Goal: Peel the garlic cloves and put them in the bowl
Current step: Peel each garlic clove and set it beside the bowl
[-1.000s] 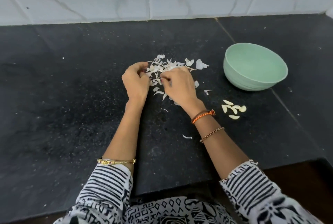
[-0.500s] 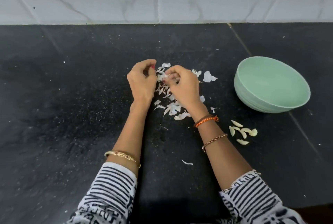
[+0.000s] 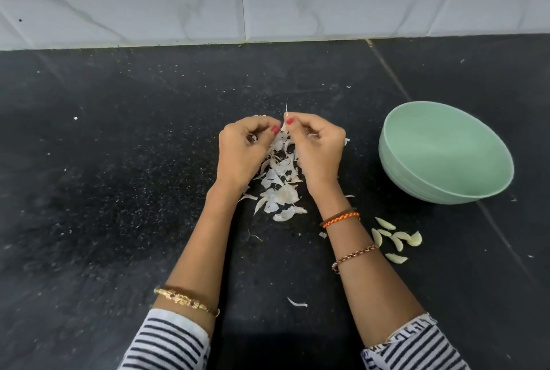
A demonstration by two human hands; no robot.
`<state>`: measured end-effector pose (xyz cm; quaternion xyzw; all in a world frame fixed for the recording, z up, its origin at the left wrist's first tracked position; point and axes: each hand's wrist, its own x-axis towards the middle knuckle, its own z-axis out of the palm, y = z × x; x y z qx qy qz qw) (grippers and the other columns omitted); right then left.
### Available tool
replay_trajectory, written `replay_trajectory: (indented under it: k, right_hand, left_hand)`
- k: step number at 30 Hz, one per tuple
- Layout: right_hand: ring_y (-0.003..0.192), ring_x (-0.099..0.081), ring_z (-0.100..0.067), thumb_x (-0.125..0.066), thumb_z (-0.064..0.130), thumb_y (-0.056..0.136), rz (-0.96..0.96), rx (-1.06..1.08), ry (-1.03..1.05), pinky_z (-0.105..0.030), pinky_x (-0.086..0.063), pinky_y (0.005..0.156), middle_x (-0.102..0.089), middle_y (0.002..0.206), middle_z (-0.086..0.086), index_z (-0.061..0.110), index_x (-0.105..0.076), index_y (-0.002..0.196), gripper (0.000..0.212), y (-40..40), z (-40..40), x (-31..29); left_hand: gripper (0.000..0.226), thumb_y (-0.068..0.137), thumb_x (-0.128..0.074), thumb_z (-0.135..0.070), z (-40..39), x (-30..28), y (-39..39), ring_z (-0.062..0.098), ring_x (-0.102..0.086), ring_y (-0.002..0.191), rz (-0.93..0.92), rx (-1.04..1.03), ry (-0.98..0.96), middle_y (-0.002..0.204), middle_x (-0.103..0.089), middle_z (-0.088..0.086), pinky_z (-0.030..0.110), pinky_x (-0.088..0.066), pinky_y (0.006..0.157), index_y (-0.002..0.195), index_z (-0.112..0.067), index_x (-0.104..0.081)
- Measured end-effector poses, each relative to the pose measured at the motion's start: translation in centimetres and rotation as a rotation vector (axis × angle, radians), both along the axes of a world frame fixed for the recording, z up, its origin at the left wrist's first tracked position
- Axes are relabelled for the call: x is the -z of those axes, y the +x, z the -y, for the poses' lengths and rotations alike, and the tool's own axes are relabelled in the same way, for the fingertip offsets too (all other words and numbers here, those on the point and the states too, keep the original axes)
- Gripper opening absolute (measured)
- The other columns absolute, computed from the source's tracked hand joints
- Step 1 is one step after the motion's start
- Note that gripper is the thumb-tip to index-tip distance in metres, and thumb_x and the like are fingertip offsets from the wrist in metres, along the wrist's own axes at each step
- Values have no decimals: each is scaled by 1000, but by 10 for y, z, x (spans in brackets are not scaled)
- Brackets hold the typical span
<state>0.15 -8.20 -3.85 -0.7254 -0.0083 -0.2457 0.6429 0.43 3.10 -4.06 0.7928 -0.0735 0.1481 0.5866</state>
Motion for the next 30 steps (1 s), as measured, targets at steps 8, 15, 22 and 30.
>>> replay_trajectory:
  k: [8, 15, 22, 30]
  right_hand:
    - [69, -62, -1, -67, 5, 83, 9, 50, 4, -16, -50, 69, -64, 70, 18, 13, -71, 84, 9, 1, 1, 3]
    - [68, -61, 3, -70, 6, 79, 9, 68, -118, -9, -47, 66, -63, 69, 16, 6, -74, 83, 5, 1, 4, 3]
    - [68, -65, -12, -69, 11, 79, 14, 42, -242, -27, -53, 69, -66, 68, 10, 10, -75, 77, 6, -2, 5, 5]
    - [66, -62, -6, -67, 6, 82, -82, -64, -83, -18, -51, 65, -66, 67, 4, 4, -73, 77, 9, -4, 9, 1]
  left_hand:
    - [16, 85, -65, -9, 1, 2, 1, 8, -55, 70, 30, 50, 10, 82, -67, -13, 22, -42, 67, 90, -23, -70]
    - [9, 79, -66, -11, 4, 1, -4, -4, -51, 64, 105, 20, 95, 67, -58, -24, 9, -37, 64, 82, -17, -72]
    - [26, 74, -55, -24, 5, 7, -3, 11, -48, 59, 330, -96, 256, 58, -63, -3, 13, -36, 58, 64, -6, -71]
    - [21, 70, -56, -25, 1, 0, -5, 2, -53, 61, 269, -120, 80, 63, -64, -12, 14, -42, 60, 73, -14, -73]
